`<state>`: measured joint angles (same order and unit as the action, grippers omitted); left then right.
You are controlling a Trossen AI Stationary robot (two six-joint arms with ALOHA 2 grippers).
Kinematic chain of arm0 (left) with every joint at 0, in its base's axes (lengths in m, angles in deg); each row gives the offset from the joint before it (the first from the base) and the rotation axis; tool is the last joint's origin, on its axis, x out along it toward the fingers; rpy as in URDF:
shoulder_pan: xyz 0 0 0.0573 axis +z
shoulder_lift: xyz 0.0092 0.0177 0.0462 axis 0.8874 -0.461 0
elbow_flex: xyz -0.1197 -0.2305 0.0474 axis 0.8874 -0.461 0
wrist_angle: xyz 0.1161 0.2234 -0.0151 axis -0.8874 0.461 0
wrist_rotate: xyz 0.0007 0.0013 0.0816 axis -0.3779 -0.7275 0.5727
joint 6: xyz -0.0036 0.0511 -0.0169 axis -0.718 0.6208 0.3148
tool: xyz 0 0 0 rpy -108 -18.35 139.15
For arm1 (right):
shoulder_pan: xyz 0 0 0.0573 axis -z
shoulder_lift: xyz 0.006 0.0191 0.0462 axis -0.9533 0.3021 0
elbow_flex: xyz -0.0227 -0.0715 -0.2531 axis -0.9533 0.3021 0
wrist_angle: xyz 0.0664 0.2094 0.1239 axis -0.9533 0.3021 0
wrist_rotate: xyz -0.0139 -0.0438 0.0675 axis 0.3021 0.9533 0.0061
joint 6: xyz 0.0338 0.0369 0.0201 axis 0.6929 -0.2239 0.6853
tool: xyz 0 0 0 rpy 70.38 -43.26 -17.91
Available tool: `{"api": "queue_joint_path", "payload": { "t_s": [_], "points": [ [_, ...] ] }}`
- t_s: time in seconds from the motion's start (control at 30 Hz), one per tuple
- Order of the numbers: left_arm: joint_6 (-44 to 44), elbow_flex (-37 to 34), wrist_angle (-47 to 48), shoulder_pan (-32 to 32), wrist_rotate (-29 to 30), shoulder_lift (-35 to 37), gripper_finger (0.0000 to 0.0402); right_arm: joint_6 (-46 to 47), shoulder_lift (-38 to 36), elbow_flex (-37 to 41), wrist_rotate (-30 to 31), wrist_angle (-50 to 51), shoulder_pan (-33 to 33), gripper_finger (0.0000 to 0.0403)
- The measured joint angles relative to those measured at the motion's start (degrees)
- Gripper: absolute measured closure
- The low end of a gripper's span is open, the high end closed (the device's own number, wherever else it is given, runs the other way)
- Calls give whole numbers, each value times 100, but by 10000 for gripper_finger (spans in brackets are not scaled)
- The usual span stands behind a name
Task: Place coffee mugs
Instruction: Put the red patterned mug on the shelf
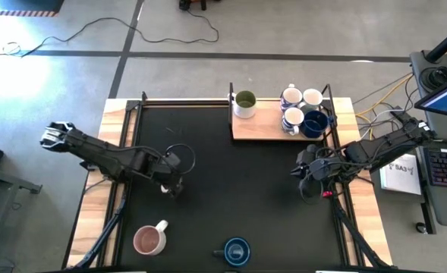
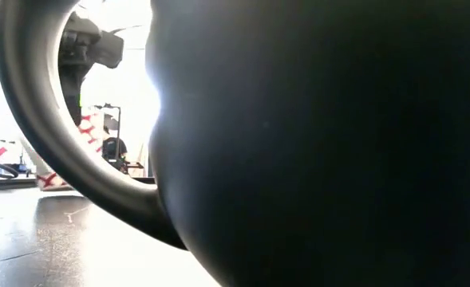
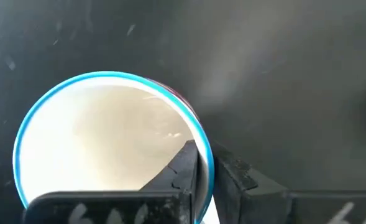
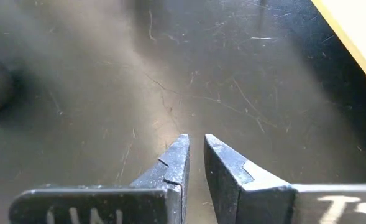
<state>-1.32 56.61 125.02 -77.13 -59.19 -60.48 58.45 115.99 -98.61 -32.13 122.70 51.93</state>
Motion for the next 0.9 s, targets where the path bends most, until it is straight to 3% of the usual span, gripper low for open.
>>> {"api": "queue_joint_path", "payload": {
  "t_s": [0.3, 0.67, 0.9],
  "points": [
    [1281, 926, -230, 194, 20, -628, 393, -4, 2, 0, -1, 5, 1, 365],
    [3862, 2820, -230, 679, -3, -2369, 390, -59, 2, 0, 0, 5, 2, 365],
    [5121, 3881, -215, 1127, -444, -3303, 390, -72, 2, 0, -2, 5, 1, 365]
  ]
}}
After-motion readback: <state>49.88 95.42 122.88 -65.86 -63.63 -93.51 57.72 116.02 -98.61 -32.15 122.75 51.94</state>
